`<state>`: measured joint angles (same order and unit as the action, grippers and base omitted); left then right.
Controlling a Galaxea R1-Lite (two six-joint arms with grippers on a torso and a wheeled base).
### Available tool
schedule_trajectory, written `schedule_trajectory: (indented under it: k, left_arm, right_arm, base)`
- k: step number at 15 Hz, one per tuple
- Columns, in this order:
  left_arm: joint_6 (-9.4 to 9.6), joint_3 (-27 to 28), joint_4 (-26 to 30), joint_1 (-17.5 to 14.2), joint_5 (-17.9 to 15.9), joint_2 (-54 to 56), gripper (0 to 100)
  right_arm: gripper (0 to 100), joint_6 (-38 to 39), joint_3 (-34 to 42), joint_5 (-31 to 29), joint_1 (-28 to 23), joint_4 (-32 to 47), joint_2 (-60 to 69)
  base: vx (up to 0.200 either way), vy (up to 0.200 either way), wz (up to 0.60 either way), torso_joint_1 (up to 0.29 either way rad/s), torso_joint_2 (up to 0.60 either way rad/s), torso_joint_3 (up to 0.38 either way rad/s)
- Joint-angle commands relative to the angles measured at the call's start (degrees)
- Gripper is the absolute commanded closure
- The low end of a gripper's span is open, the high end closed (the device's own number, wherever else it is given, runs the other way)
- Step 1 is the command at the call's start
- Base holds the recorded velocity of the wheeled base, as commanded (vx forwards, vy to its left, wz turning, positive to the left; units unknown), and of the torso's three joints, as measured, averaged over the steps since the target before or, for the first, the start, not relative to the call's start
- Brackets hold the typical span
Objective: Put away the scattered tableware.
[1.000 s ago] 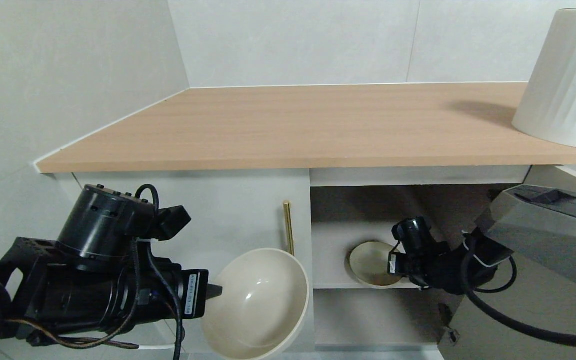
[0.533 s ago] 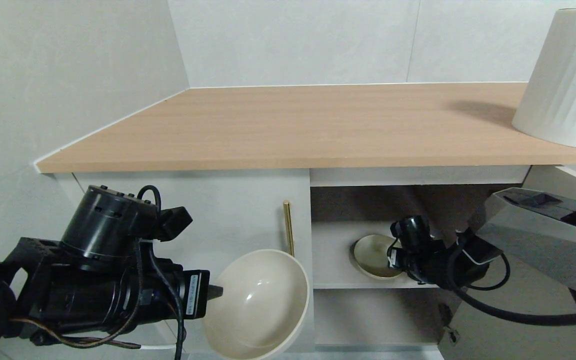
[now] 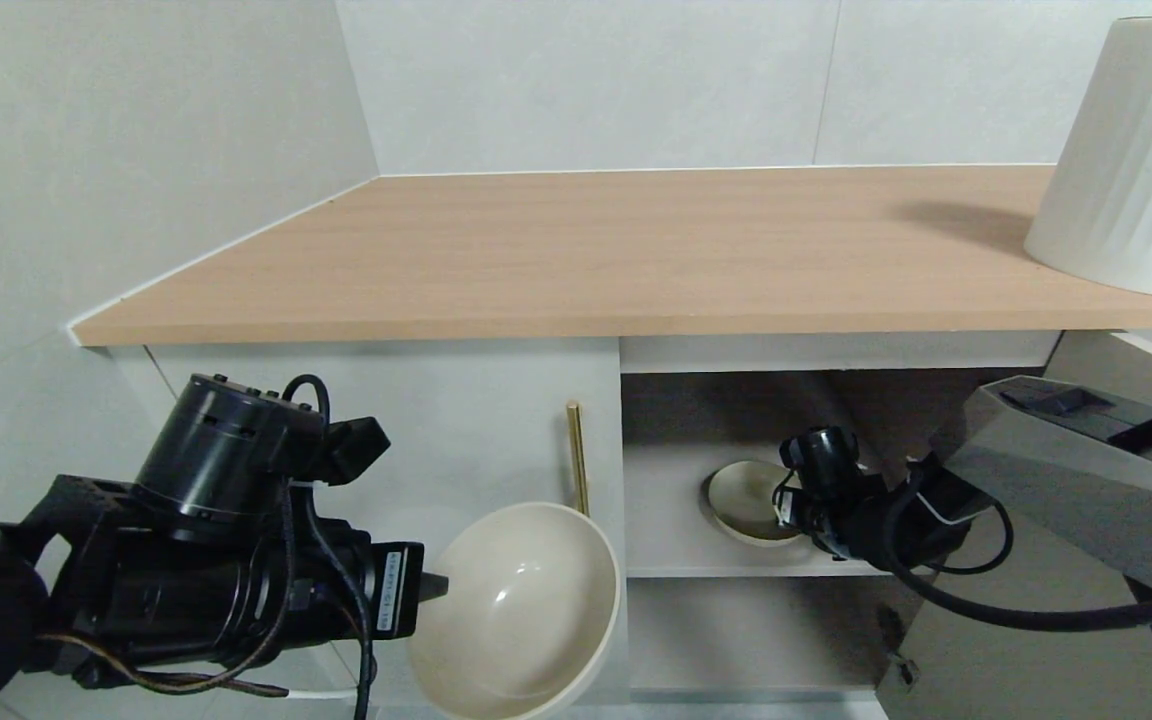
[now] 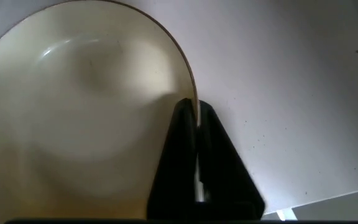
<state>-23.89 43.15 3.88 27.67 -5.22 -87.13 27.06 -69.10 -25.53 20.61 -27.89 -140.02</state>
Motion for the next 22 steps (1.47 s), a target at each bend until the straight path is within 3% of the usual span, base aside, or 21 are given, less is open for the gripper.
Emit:
schedule_trajectory:
  k: [1,6,9,10,11,15,19,22]
  left_arm:
    - [-0.01,0.0,-0.01,0.01,0.03,-0.41,100]
    - [-0.72,0.0,-0.62,0.01,0.12,-1.82,100]
    - [-5.81,0.0,-5.37,1.51,1.61,-5.33,100]
    - [-9.5,0.0,-9.5,4.06,6.01,-9.2,100]
    - [-10.47,0.0,-10.91,5.73,9.7,-11.84,100]
    - [-11.26,0.0,-13.54,10.47,19.9,-20.45,100]
    - [-11.26,-0.62,-13.28,12.76,20.86,-23.44,100]
    - [-11.26,-0.53,-13.37,13.9,20.86,-24.23,100]
  right_arm:
    - [0,0.01,-0.07,0.04,0.04,-0.06,0.1]
    - [0,0.1,2.3,0.3,0.39,0.12,3.09]
    - [0,-0.26,6.96,2.41,2.41,0.21,8.89]
    - [0,-0.43,11.26,7.25,4.61,0.47,14.25]
    - [0,-0.96,14.16,10.94,6.28,0.47,17.85]
    - [0,-6.94,24.8,22.19,13.05,0.47,30.95]
    - [0,-9.66,30.16,28.69,19.11,0.47,37.98]
    - [0,-10.36,31.65,29.22,22.54,0.38,38.24]
  base:
    - [0.0,0.0,0.0,0.0,0.0,0.0]
    - [0.0,0.0,0.0,0.0,0.0,0.0]
    - [0.0,0.0,0.0,0.0,0.0,0.0]
    - [0.0,0.0,0.0,0.0,0.0,0.0]
    - [0.0,0.0,0.0,0.0,0.0,0.0]
    - [0.0,0.0,0.0,0.0,0.0,0.0]
    - [0.0,0.0,0.0,0.0,0.0,0.0]
    - [0.0,0.0,0.0,0.0,0.0,0.0]
